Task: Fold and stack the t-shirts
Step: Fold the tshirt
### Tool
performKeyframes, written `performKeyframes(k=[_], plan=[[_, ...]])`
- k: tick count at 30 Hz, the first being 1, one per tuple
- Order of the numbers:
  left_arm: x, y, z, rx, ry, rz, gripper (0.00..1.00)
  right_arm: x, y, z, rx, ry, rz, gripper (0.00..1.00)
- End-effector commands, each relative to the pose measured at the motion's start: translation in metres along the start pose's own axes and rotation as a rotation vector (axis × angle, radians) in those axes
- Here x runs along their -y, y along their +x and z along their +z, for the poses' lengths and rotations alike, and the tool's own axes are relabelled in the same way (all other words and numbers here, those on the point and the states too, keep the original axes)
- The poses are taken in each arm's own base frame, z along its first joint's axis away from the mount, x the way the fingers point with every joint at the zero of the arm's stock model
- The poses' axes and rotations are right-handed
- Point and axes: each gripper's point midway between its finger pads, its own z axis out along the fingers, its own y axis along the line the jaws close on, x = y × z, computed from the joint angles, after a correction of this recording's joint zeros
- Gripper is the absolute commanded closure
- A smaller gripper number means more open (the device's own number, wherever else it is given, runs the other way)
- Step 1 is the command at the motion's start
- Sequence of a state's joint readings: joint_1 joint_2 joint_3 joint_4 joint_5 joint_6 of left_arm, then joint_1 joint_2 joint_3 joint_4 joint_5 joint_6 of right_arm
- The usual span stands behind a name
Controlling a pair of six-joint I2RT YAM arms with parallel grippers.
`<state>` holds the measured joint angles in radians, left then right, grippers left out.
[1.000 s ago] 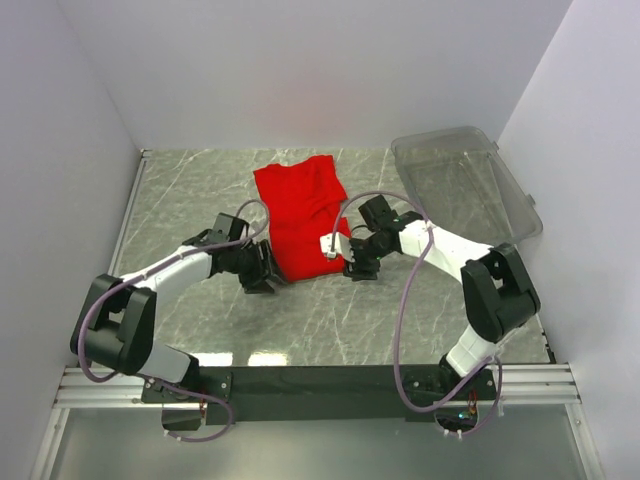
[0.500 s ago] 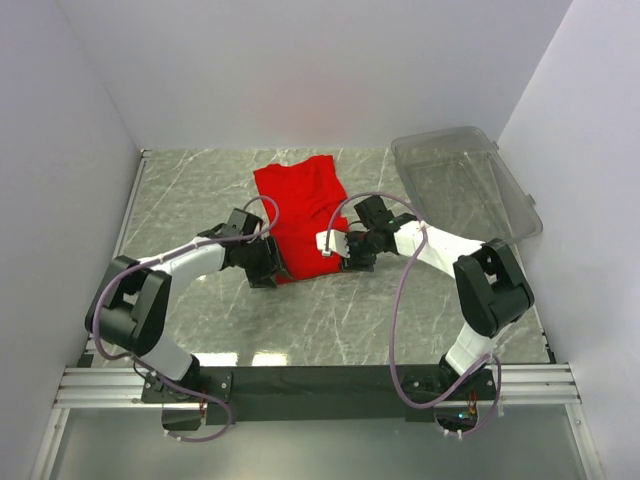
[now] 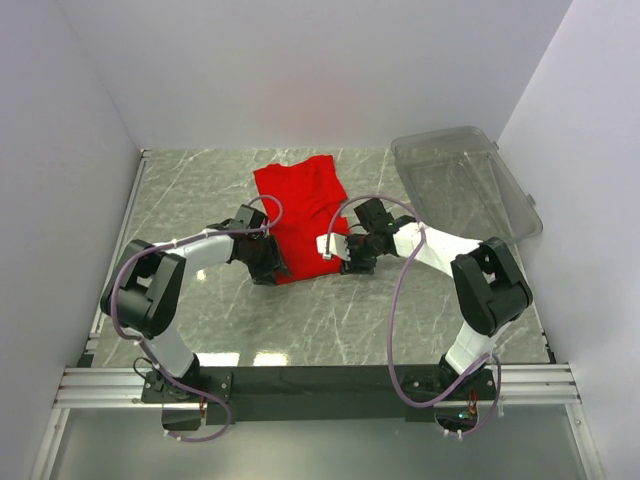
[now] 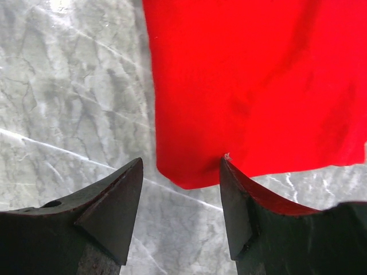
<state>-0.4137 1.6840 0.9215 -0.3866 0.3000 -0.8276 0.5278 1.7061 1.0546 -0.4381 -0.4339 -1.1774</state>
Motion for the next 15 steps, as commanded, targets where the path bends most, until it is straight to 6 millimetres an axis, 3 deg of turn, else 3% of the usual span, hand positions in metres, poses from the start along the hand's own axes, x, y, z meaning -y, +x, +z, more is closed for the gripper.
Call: performKeyframes(k=[1,5,9,13,15], plan=[[-0.015,0.002,0.01,-0.009,-0.066,-0.004,0.48,-0.006,0.0,0.003,0.007,-0.024,-0.027,0.37],[-0.018,0.001,0.014,-0.008,-0.082,-0.009,0.53,-0.005,0.003,0.008,-0.012,-0.022,-0.025,0.37],[-0.022,0.004,0.021,-0.03,-0.099,-0.013,0.66,-0.006,0.007,0.016,-0.032,-0.039,-0.015,0.37],[-0.023,0.004,0.023,-0.031,-0.1,-0.01,0.93,-0.007,0.007,0.02,-0.038,-0.046,-0.016,0.37],[-0.022,0.003,0.021,-0.022,-0.097,-0.006,0.99,-0.01,0.009,0.022,-0.042,-0.052,-0.018,0.37]])
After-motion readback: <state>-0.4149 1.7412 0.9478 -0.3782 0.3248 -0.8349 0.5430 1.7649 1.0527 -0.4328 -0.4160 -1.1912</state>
